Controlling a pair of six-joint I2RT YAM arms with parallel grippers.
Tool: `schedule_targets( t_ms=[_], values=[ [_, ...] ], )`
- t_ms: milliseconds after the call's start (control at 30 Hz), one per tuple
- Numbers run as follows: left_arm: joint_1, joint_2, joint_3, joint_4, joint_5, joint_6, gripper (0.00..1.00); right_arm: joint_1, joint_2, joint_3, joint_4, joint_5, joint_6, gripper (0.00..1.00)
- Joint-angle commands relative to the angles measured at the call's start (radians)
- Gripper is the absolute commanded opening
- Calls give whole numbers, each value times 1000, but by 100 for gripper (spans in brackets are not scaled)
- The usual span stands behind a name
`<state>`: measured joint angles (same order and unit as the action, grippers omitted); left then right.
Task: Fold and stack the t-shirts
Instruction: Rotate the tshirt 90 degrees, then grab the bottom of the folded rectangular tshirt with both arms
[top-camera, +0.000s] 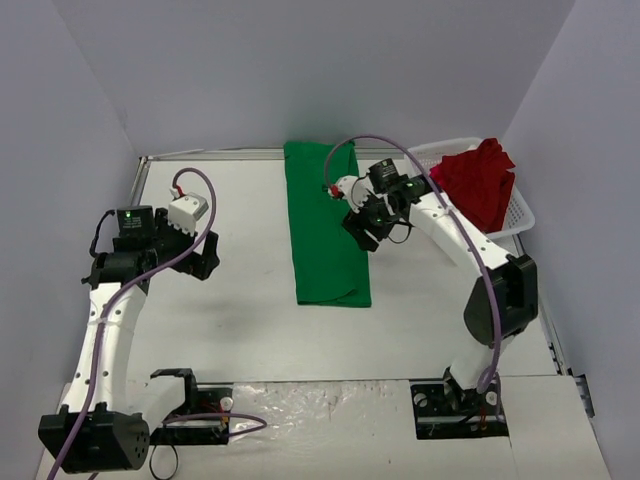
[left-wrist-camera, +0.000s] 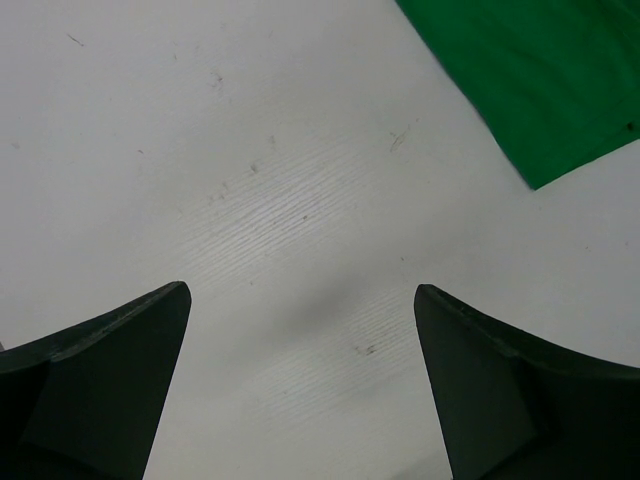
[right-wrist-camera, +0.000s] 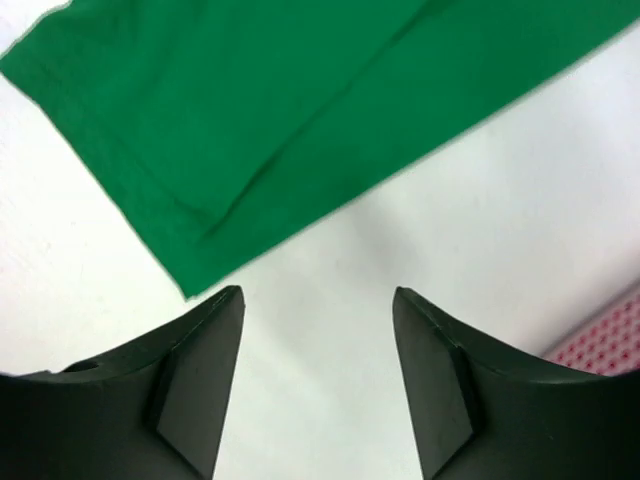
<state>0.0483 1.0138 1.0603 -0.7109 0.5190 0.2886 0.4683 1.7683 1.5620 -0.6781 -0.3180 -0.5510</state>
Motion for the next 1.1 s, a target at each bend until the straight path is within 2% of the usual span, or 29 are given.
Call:
schedule_targets(
  t_ms=[0, 100, 200, 267, 433, 633, 733, 833, 1067],
  values=[
    [2, -23, 30, -36, 16, 27, 94, -8, -93, -126, -48, 46, 43, 56],
    [-1, -23, 12, -54, 26, 41, 94, -26, -182, -212, -28, 50, 85, 50],
    [-8, -14, -3, -70, 33, 61, 94, -117, -294, -347, 8, 7, 89, 50],
    [-40, 9, -13, -82, 7, 89, 94, -175, -363, -381, 11, -28, 86, 52],
    [-223, 54, -49, -35, -89, 141, 94, -220, -451, -453, 81, -56, 89, 54],
    [-450, 170, -78, 91, -258, 216, 94, -387, -409, -506, 179, -176, 126, 54],
    [-530, 204, -135, 186, -264, 230, 94, -402, -385, -528, 195, -106, 135, 54],
    [-618, 246, -172, 272, -333, 225, 94, -425, -397, -551, 212, -96, 149, 54],
    [-798, 305, -243, 462, -490, 222, 95, -470, -438, -559, 210, -150, 149, 56]
  ],
)
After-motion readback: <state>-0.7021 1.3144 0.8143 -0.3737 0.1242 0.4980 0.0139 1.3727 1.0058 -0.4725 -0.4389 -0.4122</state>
